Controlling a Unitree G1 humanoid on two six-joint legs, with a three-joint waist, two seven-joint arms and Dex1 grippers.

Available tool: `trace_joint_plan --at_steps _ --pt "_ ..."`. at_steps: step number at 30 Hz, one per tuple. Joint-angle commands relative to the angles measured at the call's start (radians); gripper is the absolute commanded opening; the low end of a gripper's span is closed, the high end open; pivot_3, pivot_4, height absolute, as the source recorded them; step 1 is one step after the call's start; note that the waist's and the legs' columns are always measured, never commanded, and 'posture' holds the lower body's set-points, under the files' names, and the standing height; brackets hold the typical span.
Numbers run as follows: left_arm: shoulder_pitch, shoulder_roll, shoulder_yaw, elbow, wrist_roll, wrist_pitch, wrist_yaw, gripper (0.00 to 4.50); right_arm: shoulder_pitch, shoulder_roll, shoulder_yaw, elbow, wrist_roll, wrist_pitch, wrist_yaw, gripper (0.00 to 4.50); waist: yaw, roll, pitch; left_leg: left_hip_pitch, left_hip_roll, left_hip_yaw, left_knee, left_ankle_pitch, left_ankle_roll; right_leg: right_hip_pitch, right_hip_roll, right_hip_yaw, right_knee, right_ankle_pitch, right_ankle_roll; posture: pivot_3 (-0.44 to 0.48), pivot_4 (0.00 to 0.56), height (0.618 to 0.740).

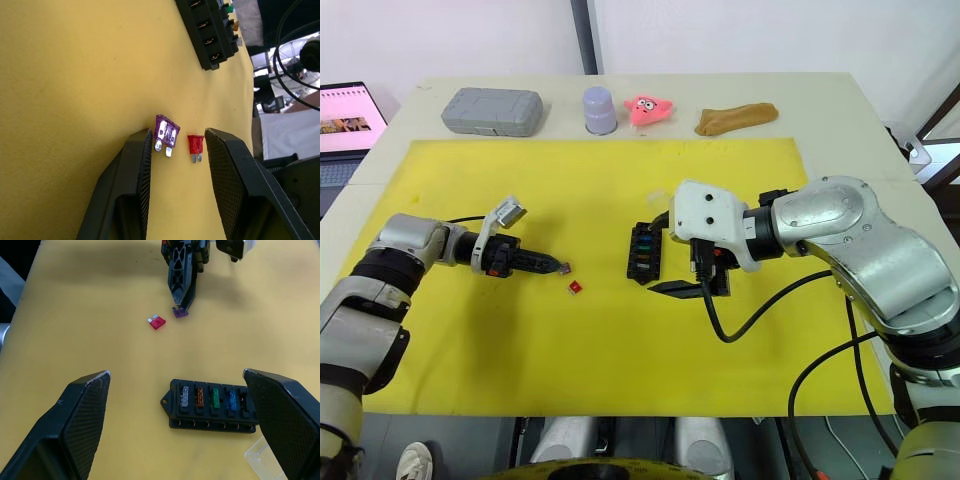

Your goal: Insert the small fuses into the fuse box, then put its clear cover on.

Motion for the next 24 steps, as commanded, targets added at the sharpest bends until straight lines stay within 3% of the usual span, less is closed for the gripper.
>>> trace_joint_plan --at_steps 1,4,24 --pt "0.019 0.002 -0.030 0.001 0.001 -0.009 -0.004 1.52 -0.024 0.000 -0.018 -0.007 -0.002 -0.010 -0.005 4.50 0.000 0.000 0.000 0.000 0.000 0.000 0.000 0.000 0.000 0.000 0.000 0.000 0.000 0.000 0.000 0.000 0.150 0.740" --pt "0.015 -0.006 -0.026 0.023 0.016 -0.028 -0.004 0.46 -0.025 0.001 -0.015 -0.004 -0.005 -0.012 -0.006 4.50 0.000 0.000 0.000 0.000 0.000 0.000 0.000 0.000 0.000 0.000 0.000 0.000 0.000 0.000 0.000 0.000 0.150 0.740" --pt "0.002 -0.028 -0.014 0.056 0.026 -0.076 -0.004 0.46 -0.041 0.007 -0.004 0.011 -0.011 -0.021 -0.006 4.50 0.002 0.000 0.000 0.001 0.000 0.000 0.000 0.000 0.000 0.001 0.000 0.000 0.000 0.000 0.000 0.000 0.150 0.740"
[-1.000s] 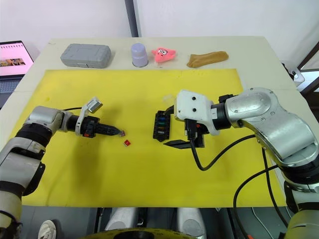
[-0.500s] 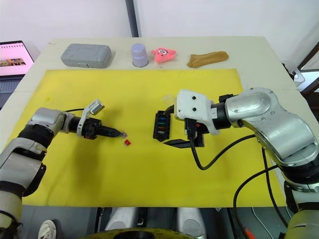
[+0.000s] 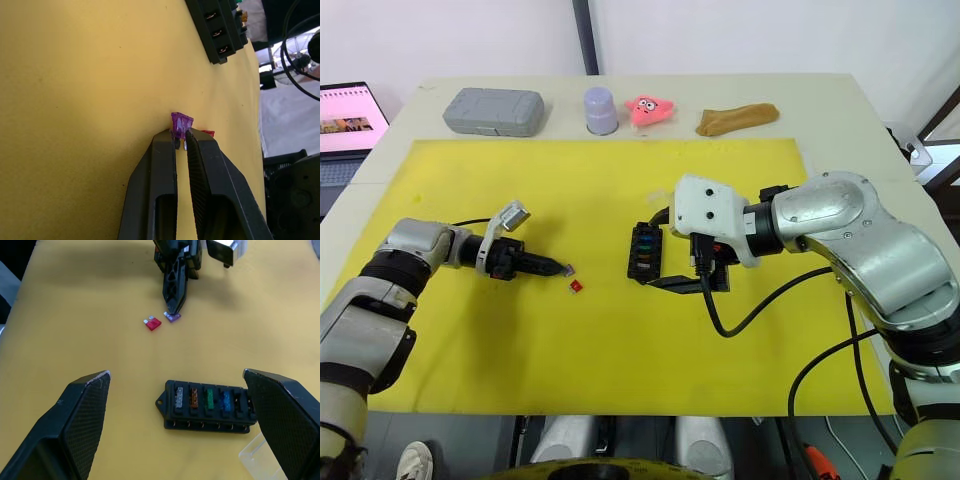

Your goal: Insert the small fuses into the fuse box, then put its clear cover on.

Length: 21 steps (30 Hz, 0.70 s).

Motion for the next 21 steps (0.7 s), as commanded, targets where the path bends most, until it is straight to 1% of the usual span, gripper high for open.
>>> trace_joint_plan --at_steps 1,5,6,21 --pt "0.006 0.000 -0.003 0.000 0.012 -0.005 -0.001 0.46 -0.025 0.006 -0.010 -0.008 -0.006 -0.014 -0.003 4.50 0.000 0.000 0.000 0.000 0.000 0.000 0.000 0.000 0.000 0.000 0.000 0.000 0.000 0.000 0.000 0.000 0.150 0.740" --pt "0.004 -0.002 -0.001 0.003 0.013 -0.008 -0.001 0.46 -0.028 0.008 -0.007 -0.005 -0.008 -0.015 -0.003 4.50 0.000 0.000 0.000 0.000 0.000 0.000 0.000 0.000 0.000 0.000 0.000 0.000 0.000 0.000 0.000 0.000 0.150 0.740" --pt "0.004 -0.003 0.000 0.005 0.015 -0.010 -0.001 0.22 -0.029 0.008 -0.006 -0.004 -0.008 -0.015 -0.003 4.50 0.000 0.000 0.000 0.000 0.000 0.000 0.000 0.000 0.000 0.000 0.000 0.000 0.000 0.000 0.000 0.000 0.150 0.740" --pt "0.018 0.022 0.018 -0.022 0.015 -0.022 -0.001 0.22 -0.021 0.017 -0.001 -0.002 -0.019 -0.020 -0.004 4.50 0.000 0.000 0.000 0.000 0.000 0.000 0.000 0.000 0.000 0.000 0.000 0.000 0.000 0.000 0.000 0.000 0.150 0.740"
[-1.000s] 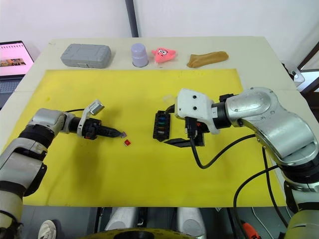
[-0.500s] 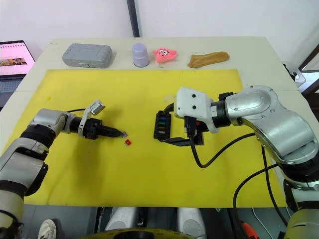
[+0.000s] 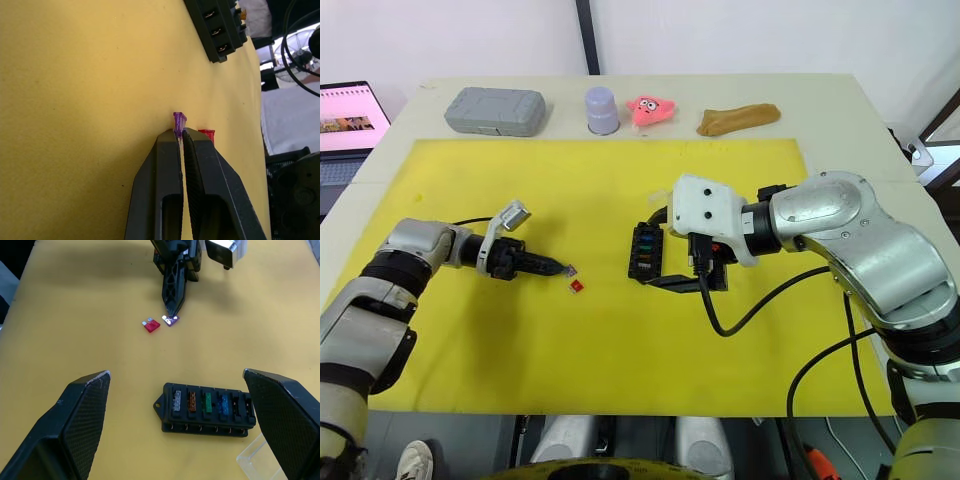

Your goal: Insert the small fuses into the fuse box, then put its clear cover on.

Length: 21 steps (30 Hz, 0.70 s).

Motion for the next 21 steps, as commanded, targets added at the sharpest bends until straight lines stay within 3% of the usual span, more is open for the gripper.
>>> trace_joint_plan --at_steps 1,21 --pt "0.015 0.022 0.013 -0.021 0.007 -0.003 -0.001 0.22 -0.017 0.009 -0.006 -0.003 -0.006 -0.018 -0.002 4.50 0.000 0.000 0.000 0.000 0.000 0.000 0.000 0.000 0.000 0.000 0.000 0.000 0.000 0.000 0.000 0.000 0.150 0.740" --pt "0.047 0.092 0.097 -0.153 -0.037 0.031 -0.001 0.22 -0.016 0.021 0.004 -0.001 -0.014 -0.026 -0.001 4.50 -0.002 0.000 0.000 -0.001 0.001 0.000 0.000 0.000 0.000 -0.001 0.000 0.000 0.000 0.000 0.000 0.000 0.150 0.740"
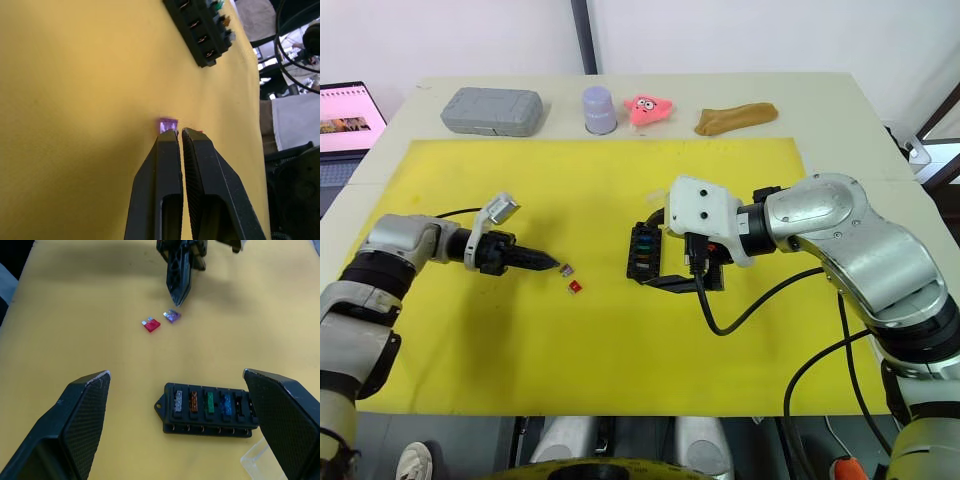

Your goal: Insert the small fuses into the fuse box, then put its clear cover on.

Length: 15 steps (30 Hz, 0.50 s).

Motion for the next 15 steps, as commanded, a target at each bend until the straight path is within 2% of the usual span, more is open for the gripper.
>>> trace_joint_plan --at_steps 1,5,8,11,15 --pt "0.020 0.018 0.024 -0.032 -0.011 0.004 -0.004 0.22 -0.018 0.004 -0.010 -0.017 -0.007 -0.022 0.000 4.50 0.000 0.000 0.000 0.000 0.000 0.000 0.000 0.000 0.000 0.000 0.000 0.000 0.000 0.000 0.000 0.000 0.150 0.740" --pt "0.027 -0.001 0.026 -0.021 0.026 -0.016 -0.004 0.22 -0.021 0.006 -0.004 -0.013 -0.011 -0.028 0.002 4.50 0.001 0.000 0.000 0.000 0.000 0.000 0.000 0.000 0.000 0.000 0.000 0.000 0.000 0.000 0.000 0.000 0.150 0.740" --pt "0.023 -0.016 0.028 -0.011 0.045 -0.014 -0.004 1.01 -0.022 0.006 -0.002 -0.013 -0.013 -0.031 0.003 4.50 0.001 0.000 0.000 0.000 0.000 0.000 0.000 0.000 0.000 0.000 0.000 0.000 0.000 0.000 0.000 0.000 0.150 0.740" --pt "0.013 -0.034 0.029 0.002 0.054 -0.003 -0.004 2.44 -0.022 0.004 -0.003 -0.013 -0.012 -0.032 0.004 4.50 0.004 0.000 0.000 0.000 0.000 0.000 0.000 0.000 0.000 0.000 0.000 0.000 0.000 0.000 0.000 0.000 0.150 0.740" --pt "-0.001 -0.047 0.015 0.017 0.050 0.017 -0.004 2.44 -0.020 0.000 -0.006 -0.016 -0.010 -0.029 0.003 4.50 0.005 0.000 0.000 0.000 0.000 0.000 0.000 0.000 0.000 0.001 0.000 0.000 0.000 0.000 0.000 0.000 0.150 0.740"
